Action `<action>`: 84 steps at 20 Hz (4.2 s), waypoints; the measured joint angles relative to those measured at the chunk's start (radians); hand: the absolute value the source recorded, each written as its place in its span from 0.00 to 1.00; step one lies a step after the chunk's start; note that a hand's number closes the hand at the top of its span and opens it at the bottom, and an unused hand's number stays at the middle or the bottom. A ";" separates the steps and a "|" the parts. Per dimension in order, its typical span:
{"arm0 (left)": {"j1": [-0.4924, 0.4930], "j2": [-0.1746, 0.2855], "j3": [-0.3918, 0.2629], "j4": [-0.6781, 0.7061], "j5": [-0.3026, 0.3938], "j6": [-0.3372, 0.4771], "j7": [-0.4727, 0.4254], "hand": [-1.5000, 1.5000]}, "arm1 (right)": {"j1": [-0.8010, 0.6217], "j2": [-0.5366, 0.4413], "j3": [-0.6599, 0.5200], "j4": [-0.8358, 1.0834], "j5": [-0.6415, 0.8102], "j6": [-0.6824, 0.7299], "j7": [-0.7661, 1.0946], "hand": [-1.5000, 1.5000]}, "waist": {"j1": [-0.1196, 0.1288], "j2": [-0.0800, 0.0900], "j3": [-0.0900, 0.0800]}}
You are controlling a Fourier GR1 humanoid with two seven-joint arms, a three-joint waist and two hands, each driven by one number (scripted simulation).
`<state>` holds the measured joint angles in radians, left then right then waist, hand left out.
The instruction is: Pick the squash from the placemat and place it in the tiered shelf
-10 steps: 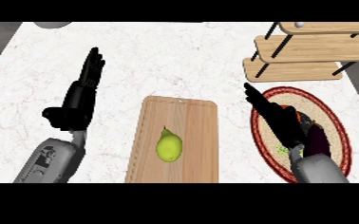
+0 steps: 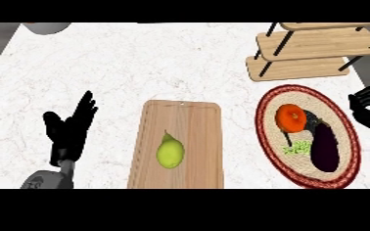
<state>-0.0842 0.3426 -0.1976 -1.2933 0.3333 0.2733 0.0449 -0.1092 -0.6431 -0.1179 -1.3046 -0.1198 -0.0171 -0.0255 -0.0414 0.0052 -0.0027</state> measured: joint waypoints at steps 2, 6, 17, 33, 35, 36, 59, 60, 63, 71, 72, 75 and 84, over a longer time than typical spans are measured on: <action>0.009 0.016 0.006 -0.015 0.024 -0.028 0.039 0.50 | 0.024 -0.020 -0.071 0.078 -0.041 0.026 -0.062 0.00 | 0.013 -0.003 0.004; 0.004 0.022 0.016 -0.016 0.046 -0.061 0.084 0.50 | 0.063 -0.073 -0.150 0.213 -0.082 0.155 -0.234 0.00 | 0.029 -0.005 0.007; 0.024 0.050 0.051 -0.038 0.061 -0.113 0.157 0.50 | 0.146 -0.228 -0.147 0.035 -0.135 0.449 -0.148 0.00 | 0.033 -0.010 0.003; 0.004 0.017 0.068 -0.028 0.020 -0.122 0.185 0.50 | -0.038 -0.134 0.103 -0.362 0.065 0.191 0.601 0.00 | 0.050 -0.008 0.006; -0.001 0.008 0.074 -0.023 0.012 -0.121 0.189 0.50 | -0.064 -0.118 0.123 -0.348 0.091 0.204 0.645 0.00 | 0.050 -0.008 0.006; 0.006 0.010 0.081 -0.030 0.012 -0.129 0.184 0.50 | -0.083 -0.109 0.133 -0.333 0.103 0.212 0.663 0.00 | 0.050 -0.008 0.006; 0.029 -0.069 0.149 -0.073 -0.087 -0.169 0.219 0.50 | -0.062 0.146 0.225 -0.327 0.500 0.238 0.798 0.00 | 0.043 -0.008 0.006; 0.030 -0.074 0.153 -0.069 -0.092 -0.173 0.213 0.50 | -0.065 0.152 0.221 -0.325 0.511 0.248 0.802 0.00 | 0.043 -0.008 0.006; 0.029 -0.085 0.165 -0.044 -0.103 -0.188 0.178 0.50 | -0.083 0.182 0.230 -0.270 0.564 0.235 0.782 0.00 | 0.044 -0.010 0.008; 0.045 -0.090 0.186 -0.086 -0.114 -0.209 0.222 0.50 | -0.098 0.221 0.211 -0.135 0.685 0.185 0.697 0.00 | 0.046 -0.008 0.006; 0.036 -0.087 0.196 -0.062 -0.118 -0.220 0.213 0.50 | -0.096 0.225 0.209 -0.142 0.694 0.185 0.694 0.00 | 0.045 -0.008 0.007; 0.034 -0.094 0.207 -0.059 -0.129 -0.227 0.213 0.50 | -0.108 0.237 0.177 -0.089 0.710 0.171 0.636 0.00 | 0.045 -0.009 0.008; 0.058 -0.120 0.223 -0.090 -0.155 -0.239 0.221 0.50 | -0.157 0.291 0.146 0.045 0.762 0.129 0.515 1.00 | 0.045 -0.012 0.005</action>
<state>-0.0263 0.2230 0.0252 -1.3836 0.1782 0.0344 0.2658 -0.2659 -0.3521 0.0276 -1.2593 0.6424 0.1120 0.4899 0.0038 -0.0070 0.0028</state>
